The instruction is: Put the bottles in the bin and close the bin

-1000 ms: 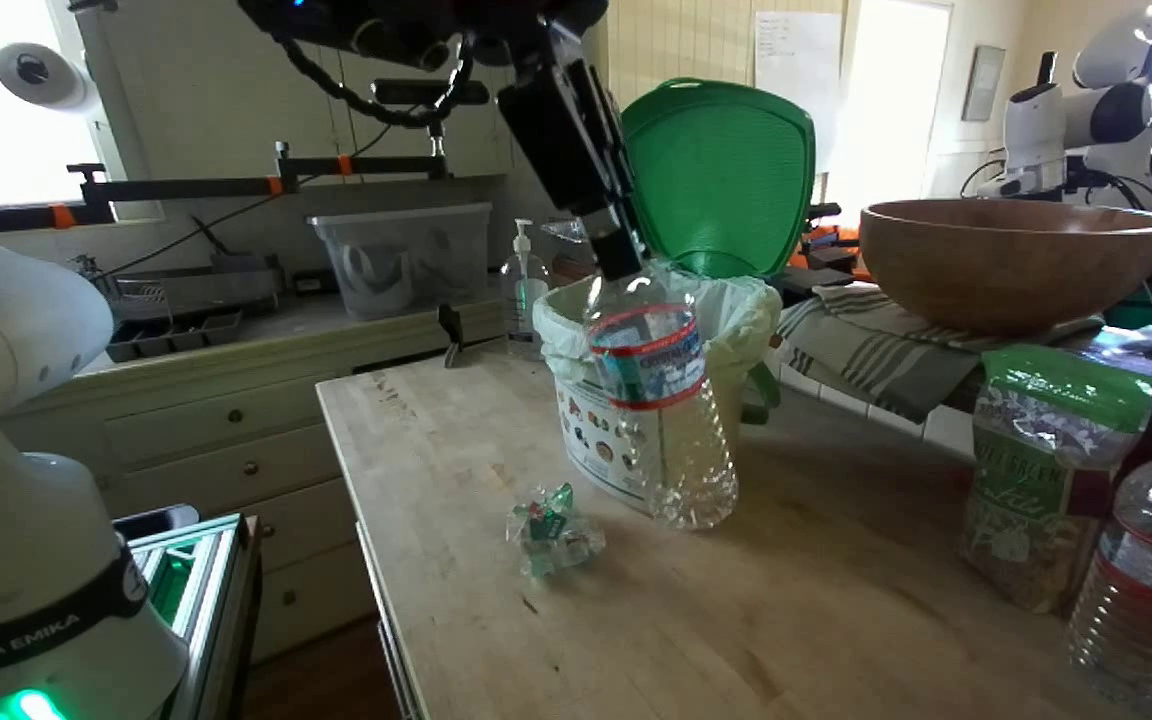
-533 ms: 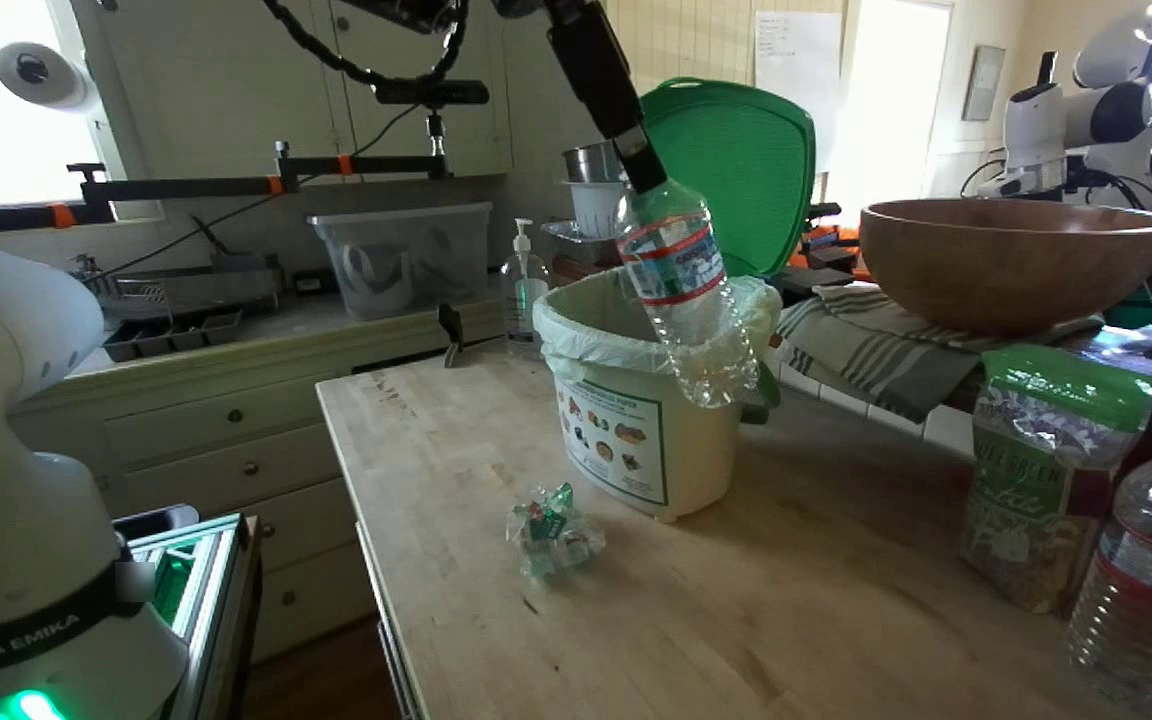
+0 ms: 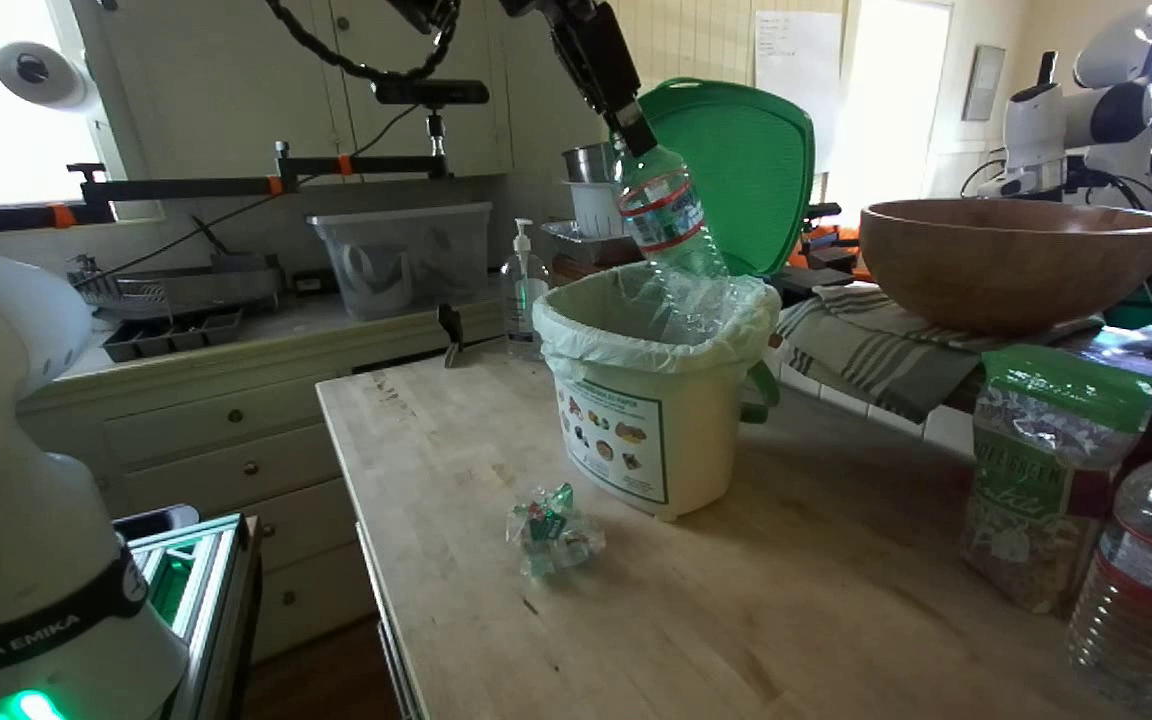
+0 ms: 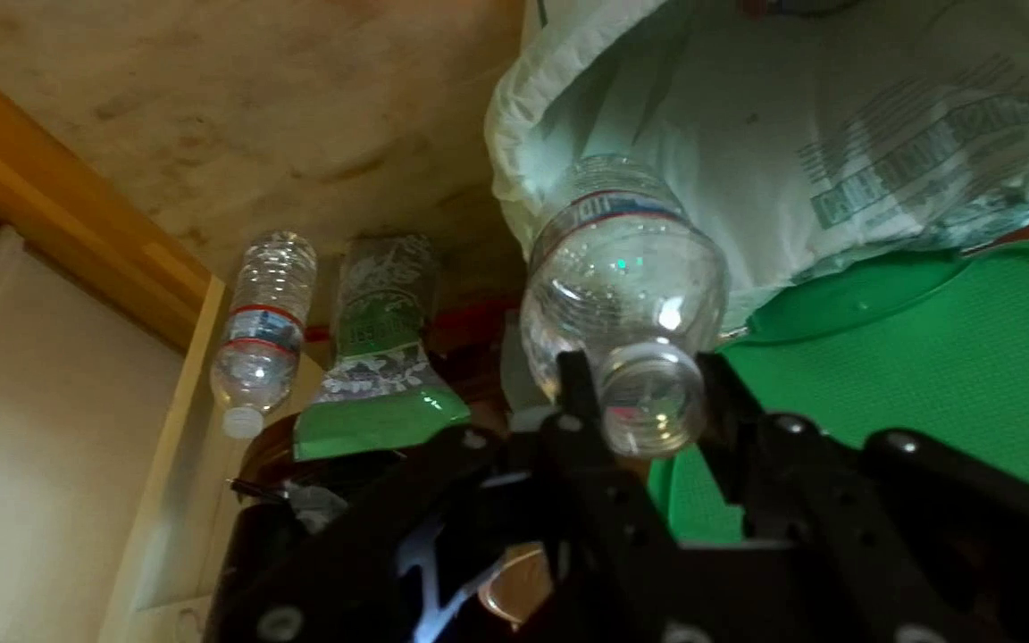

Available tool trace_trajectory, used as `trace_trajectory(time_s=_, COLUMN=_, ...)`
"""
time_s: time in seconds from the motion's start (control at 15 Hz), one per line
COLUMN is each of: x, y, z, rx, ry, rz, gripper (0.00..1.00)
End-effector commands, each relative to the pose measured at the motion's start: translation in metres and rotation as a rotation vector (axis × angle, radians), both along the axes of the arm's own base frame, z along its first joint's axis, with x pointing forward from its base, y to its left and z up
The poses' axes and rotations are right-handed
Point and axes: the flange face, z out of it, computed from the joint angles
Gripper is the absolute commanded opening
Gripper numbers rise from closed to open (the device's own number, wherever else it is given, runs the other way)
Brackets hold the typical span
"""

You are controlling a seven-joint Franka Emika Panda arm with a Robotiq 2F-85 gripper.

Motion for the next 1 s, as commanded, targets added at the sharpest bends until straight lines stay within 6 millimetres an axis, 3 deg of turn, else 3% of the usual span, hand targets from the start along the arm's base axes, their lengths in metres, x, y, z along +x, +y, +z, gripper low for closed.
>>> trace_trajectory(time_s=0.0, x=0.010, y=0.022, z=-0.005, rx=0.006, ry=0.007, rz=0.078, gripper=0.08)
trace_trajectory(time_s=0.2, x=0.021, y=0.033, z=-0.017, rx=0.012, ry=0.048, rz=0.109, gripper=0.08)
trace_trajectory(time_s=0.27, x=0.025, y=0.034, z=-0.022, rx=0.020, ry=0.065, rz=0.107, gripper=0.57)
trace_trajectory(time_s=0.4, x=0.031, y=0.035, z=-0.032, rx=0.030, ry=0.104, rz=0.102, gripper=0.64)
trace_trajectory(time_s=0.67, x=0.030, y=0.024, z=-0.060, rx=0.095, ry=0.195, rz=0.062, gripper=0.95)
trace_trajectory(time_s=0.73, x=0.030, y=0.030, z=-0.050, rx=0.046, ry=0.146, rz=0.077, gripper=1.00)
trace_trajectory(time_s=0.8, x=0.031, y=0.028, z=-0.054, rx=0.049, ry=0.155, rz=0.074, gripper=0.84)
trace_trajectory(time_s=0.93, x=0.031, y=0.028, z=-0.053, rx=0.048, ry=0.153, rz=0.074, gripper=0.99)
